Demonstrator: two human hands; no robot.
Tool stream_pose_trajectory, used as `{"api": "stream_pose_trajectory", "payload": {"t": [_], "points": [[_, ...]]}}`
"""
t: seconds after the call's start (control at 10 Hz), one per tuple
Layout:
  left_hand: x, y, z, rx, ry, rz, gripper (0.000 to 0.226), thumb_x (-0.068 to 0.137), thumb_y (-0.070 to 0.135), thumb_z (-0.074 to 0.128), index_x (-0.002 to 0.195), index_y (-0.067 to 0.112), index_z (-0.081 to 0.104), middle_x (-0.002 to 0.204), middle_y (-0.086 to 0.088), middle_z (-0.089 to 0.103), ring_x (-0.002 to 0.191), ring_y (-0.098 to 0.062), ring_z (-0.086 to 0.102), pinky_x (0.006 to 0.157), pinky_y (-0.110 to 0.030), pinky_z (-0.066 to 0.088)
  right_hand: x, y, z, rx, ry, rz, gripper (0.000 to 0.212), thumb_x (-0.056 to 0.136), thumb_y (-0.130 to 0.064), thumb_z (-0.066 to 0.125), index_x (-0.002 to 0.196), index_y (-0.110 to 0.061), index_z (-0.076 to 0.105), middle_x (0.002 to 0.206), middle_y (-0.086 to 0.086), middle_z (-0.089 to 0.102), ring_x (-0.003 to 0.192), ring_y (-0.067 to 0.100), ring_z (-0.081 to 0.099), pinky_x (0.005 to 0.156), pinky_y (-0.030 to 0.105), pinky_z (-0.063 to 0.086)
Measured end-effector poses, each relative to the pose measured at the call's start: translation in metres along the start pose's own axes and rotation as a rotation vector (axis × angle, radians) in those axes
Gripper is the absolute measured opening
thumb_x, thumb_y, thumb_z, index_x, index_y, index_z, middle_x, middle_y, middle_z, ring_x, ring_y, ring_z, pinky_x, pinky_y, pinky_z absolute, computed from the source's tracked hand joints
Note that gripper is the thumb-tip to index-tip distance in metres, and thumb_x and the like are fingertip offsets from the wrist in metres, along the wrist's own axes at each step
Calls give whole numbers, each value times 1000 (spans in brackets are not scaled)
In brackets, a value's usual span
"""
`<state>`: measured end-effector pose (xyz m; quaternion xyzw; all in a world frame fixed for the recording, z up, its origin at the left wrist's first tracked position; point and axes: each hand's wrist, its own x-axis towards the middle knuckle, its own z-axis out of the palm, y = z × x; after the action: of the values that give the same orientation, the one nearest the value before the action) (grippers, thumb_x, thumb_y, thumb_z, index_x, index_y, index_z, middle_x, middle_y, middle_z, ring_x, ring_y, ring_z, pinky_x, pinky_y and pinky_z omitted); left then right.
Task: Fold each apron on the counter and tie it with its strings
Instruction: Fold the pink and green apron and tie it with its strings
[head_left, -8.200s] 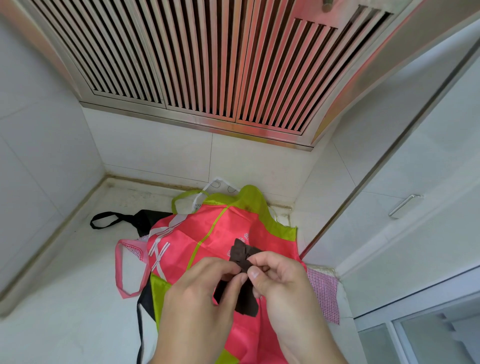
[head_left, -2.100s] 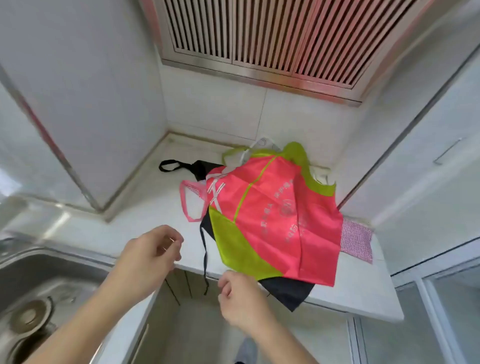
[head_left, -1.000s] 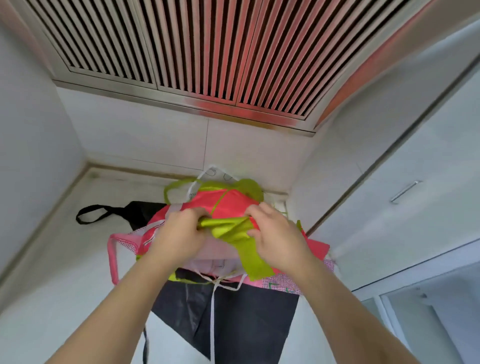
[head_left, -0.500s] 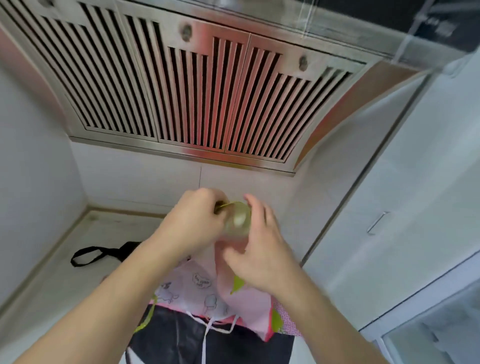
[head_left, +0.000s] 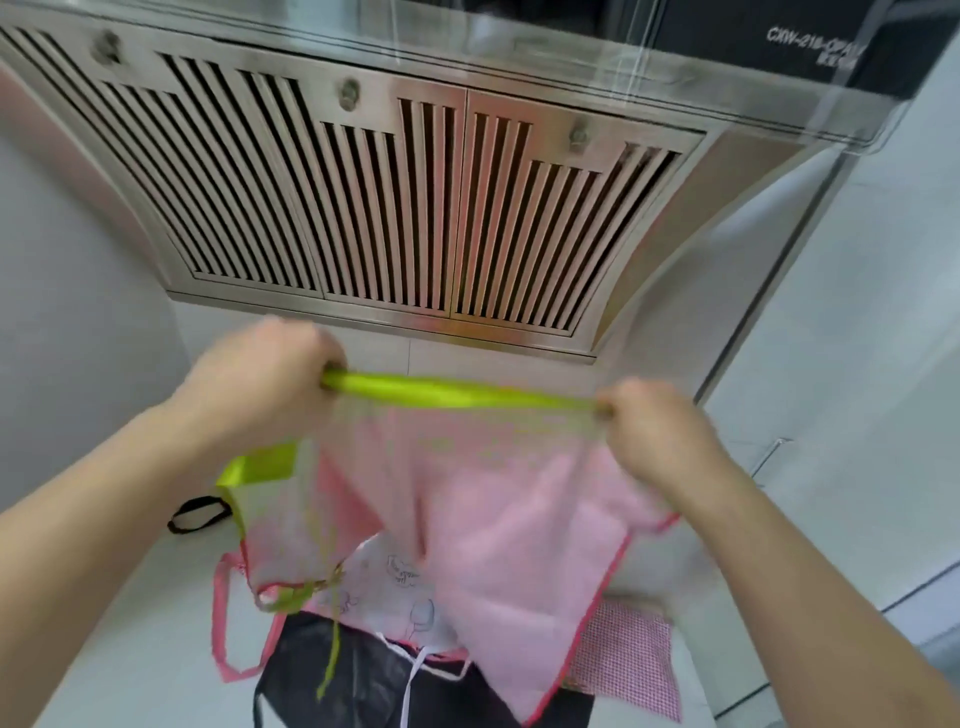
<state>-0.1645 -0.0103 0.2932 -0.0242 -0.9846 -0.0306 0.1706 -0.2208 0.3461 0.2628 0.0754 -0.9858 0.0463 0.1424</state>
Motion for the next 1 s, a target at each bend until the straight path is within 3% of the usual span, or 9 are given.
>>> {"api": "stream_pose_trajectory", "payload": {"t": [0.1, 0.2, 0.3, 0.4, 0.6, 0.7, 0.8, 0.9, 1.0], "points": [[-4, 2, -23, -197, 781, 217, 28, 73, 4, 60, 97, 6, 75, 87, -10, 65, 84, -36, 59, 69, -45, 47, -7, -2, -24, 249, 800, -69, 58, 75, 0, 53, 124, -23, 75, 113, 7, 77, 104, 31, 66, 82, 39, 53], [-15, -17, 27, -26, 147, 244, 17, 82, 28, 54, 89, 24, 68, 88, -5, 68, 83, -30, 62, 72, -46, 53, -26, -2, 7, 95, 151, -300, 41, 79, -4, 49, 102, -22, 78, 100, 6, 75, 99, 31, 65, 83, 39, 55], [-40, -69, 99, 156, -851, 197, 15, 66, 41, 53, 79, 42, 61, 88, 7, 72, 91, -17, 68, 83, -41, 60, -56, 11, 53, -246, -942, -218, 9, 87, -14, 58, 79, -12, 62, 71, 1, 58, 76, 25, 60, 63, 30, 47], [-47, -75, 99, 43, -879, 143, 29, 62, 33, 45, 84, 28, 63, 73, 1, 67, 73, -12, 58, 71, -36, 58, -57, 25, 56, -167, -810, -243, 9, 91, -20, 61, 85, -17, 66, 82, -3, 62, 85, 18, 61, 71, 29, 46], [-24, -41, 65, -369, -225, -130, 21, 96, 14, 49, 76, 22, 54, 74, 2, 60, 82, -32, 58, 69, -37, 43, -38, 14, 22, 404, -128, -83, 36, 98, -8, 58, 73, -34, 60, 73, -11, 61, 78, 17, 60, 71, 23, 47], [-29, -40, 57, -683, -357, -105, 34, 91, 52, 59, 88, 19, 68, 82, 2, 72, 85, -23, 67, 80, -38, 51, -39, 9, 17, 474, 4, -49, 28, 99, -10, 52, 82, -30, 61, 78, -13, 64, 80, 16, 59, 69, 18, 43], [-34, -45, 55, -610, -464, -2, 50, 83, 70, 70, 88, 20, 70, 74, 10, 70, 70, -11, 65, 72, -37, 53, -42, 14, 8, 336, -223, -108, 5, 89, -36, 67, 85, -34, 69, 83, -15, 72, 83, 7, 67, 73, 27, 51], [-30, -50, 49, -400, -227, -23, 38, 90, 53, 69, 77, 17, 66, 67, 2, 66, 68, -21, 63, 67, -38, 51, -39, 25, -5, 185, -503, -115, 16, 79, -38, 79, 70, -36, 66, 71, -12, 69, 74, 5, 68, 65, 25, 50], [-31, -41, 33, -481, 348, -25, 14, 91, 2, 71, 88, 15, 72, 85, 5, 63, 86, -26, 61, 75, -30, 43, -36, 23, -18, 151, 178, -134, 18, 77, -21, 56, 85, -29, 69, 83, -4, 68, 87, 26, 66, 72, 40, 53]]}}
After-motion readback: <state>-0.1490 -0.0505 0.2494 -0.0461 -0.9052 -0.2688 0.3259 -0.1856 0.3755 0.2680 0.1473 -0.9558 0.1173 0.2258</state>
